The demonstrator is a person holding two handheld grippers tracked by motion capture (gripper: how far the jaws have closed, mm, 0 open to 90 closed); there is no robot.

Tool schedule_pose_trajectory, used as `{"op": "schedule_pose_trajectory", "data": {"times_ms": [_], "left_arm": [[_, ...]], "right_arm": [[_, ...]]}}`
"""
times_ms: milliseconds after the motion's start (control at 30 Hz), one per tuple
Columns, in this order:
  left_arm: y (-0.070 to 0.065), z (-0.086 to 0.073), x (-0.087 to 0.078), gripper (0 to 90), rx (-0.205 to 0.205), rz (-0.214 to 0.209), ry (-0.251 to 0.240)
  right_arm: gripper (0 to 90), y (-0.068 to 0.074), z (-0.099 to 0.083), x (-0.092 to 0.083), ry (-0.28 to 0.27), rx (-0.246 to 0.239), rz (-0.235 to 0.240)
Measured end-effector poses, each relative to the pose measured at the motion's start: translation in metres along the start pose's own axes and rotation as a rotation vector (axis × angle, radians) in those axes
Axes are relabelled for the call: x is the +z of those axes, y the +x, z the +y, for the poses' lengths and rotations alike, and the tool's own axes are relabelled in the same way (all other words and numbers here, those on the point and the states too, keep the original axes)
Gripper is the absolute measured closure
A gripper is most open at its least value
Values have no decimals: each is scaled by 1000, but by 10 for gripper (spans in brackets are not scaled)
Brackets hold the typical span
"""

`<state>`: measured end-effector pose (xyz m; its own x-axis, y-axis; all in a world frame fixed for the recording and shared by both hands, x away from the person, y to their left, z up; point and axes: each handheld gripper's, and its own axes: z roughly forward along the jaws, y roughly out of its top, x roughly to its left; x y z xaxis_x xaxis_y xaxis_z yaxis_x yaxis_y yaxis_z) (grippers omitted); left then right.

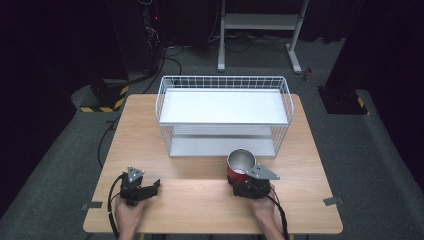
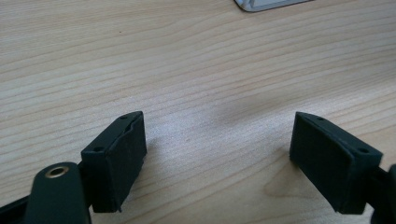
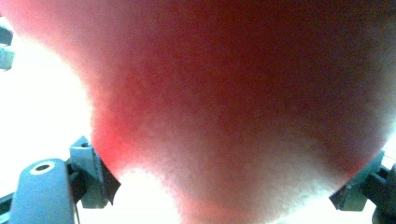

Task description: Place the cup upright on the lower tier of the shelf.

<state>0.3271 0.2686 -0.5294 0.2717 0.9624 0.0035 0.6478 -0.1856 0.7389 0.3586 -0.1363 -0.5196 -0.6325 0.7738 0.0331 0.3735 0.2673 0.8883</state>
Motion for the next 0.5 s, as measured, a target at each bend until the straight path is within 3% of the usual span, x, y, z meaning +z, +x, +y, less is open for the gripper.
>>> {"op": "schedule_pose_trajectory", "data": {"times_ms": [333, 500], "left_arm": [[0, 0, 0, 188, 1, 0, 0], [0, 0, 0, 188, 0, 0, 0]], "right_arm": [[154, -9, 7, -5, -15, 22, -9], [154, -12, 11, -5, -6, 5, -13]]}}
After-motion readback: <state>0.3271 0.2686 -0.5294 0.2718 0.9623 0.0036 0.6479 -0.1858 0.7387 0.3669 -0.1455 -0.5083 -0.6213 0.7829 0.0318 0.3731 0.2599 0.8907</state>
